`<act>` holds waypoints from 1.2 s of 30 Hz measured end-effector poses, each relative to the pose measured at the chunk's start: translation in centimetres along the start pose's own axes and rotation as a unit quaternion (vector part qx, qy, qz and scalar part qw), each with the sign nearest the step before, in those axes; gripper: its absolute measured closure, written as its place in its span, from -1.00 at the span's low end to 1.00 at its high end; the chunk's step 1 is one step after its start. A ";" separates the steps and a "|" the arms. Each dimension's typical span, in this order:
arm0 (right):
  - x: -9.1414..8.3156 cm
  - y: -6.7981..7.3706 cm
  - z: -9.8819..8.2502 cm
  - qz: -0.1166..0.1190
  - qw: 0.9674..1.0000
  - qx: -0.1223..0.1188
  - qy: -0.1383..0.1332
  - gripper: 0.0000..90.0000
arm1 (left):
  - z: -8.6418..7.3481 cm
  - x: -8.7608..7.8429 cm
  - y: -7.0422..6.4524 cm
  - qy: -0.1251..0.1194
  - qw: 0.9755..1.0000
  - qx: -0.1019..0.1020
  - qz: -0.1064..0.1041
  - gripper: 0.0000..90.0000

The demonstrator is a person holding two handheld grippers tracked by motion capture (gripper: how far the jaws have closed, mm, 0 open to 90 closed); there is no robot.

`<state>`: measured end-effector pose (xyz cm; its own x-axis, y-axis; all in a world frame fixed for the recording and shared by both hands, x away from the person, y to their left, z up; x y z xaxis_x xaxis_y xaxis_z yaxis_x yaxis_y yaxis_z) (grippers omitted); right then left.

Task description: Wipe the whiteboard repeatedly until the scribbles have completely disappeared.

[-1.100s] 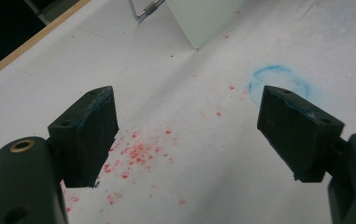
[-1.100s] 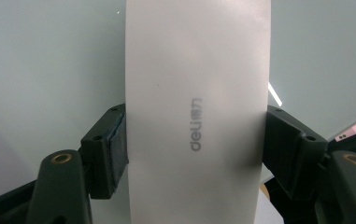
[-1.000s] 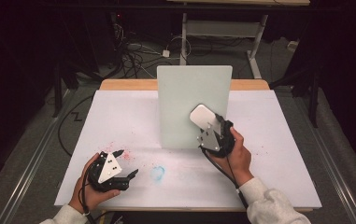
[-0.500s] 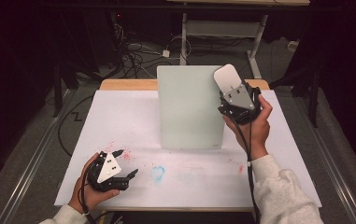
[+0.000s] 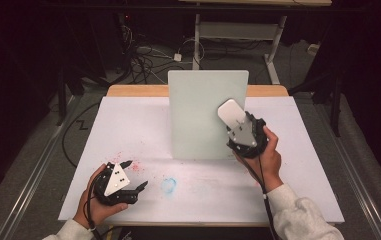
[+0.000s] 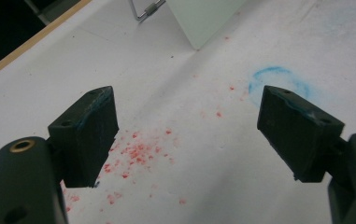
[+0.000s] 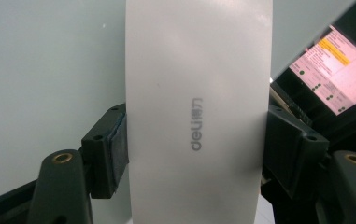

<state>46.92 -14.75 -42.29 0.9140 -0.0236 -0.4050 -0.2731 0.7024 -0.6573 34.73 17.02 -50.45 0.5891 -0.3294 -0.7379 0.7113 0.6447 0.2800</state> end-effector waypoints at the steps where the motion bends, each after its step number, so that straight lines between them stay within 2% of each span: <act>1: 0.1 0.6 -0.7 0.001 1.000 -0.010 0.003 -0.31 | 0.0 0.0 0.0 0.000 1.000 0.000 -0.001 -0.57; 9: 0.5 4.4 -4.8 0.019 0.998 -0.058 0.028 -0.31 | 0.1 0.1 -0.1 0.002 1.000 -0.001 -0.001 -0.57; 12: 0.6 5.0 -5.5 0.024 0.996 -0.077 0.038 -0.31 | 0.1 0.1 -0.1 0.003 1.000 0.001 0.000 -0.57; 15: 0.6 5.2 -6.2 0.038 0.995 -0.079 0.048 -0.31 | 0.0 0.1 -0.1 0.002 1.000 0.000 0.000 -0.57; 19: 0.7 5.5 -7.3 0.042 0.993 -0.088 0.061 -0.31 | 0.0 0.0 -0.1 0.001 1.000 0.000 0.000 -0.57; 22: 0.8 5.1 -7.7 0.043 0.994 -0.081 0.062 -0.31 | 0.0 0.0 -0.1 0.001 1.000 0.000 0.000 -0.57; 26: 1.0 4.0 -7.9 0.036 0.996 -0.061 0.062 -0.31 | 0.0 0.0 -0.1 0.000 1.000 0.001 0.000 -0.57; 27: 1.0 3.8 -7.9 0.038 0.996 -0.049 0.063 -0.31 | 0.0 0.0 -0.1 0.001 1.000 0.001 0.000 -0.57; 32: 0.9 2.4 -7.1 0.025 0.998 -0.025 0.054 -0.31 | 0.0 0.0 -0.1 0.002 1.000 0.005 0.001 -0.57; 34: 0.9 2.0 -6.9 0.029 0.998 -0.010 0.055 -0.31 | 0.0 0.1 -0.1 0.003 1.000 0.004 0.000 -0.57; 36: 0.8 1.7 -6.5 0.020 0.998 -0.009 0.050 -0.31 | 0.1 0.1 -0.2 0.003 1.000 0.005 0.001 -0.57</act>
<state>45.29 -18.21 -47.84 0.8677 -0.0677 -0.4924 -0.3151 0.6912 -0.6503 34.70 16.84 -50.54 0.5882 -0.3245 -0.7408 0.7138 0.6388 0.2870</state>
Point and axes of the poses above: each handheld gripper's, and its own axes: x roughly forward along the jaws, z roughly out of its top, y roughly to its left, the point moved 9 cm from there along x, roughly forward along the jaws, and after that the axes turned 13 degrees about y, right-handed, at the moved point
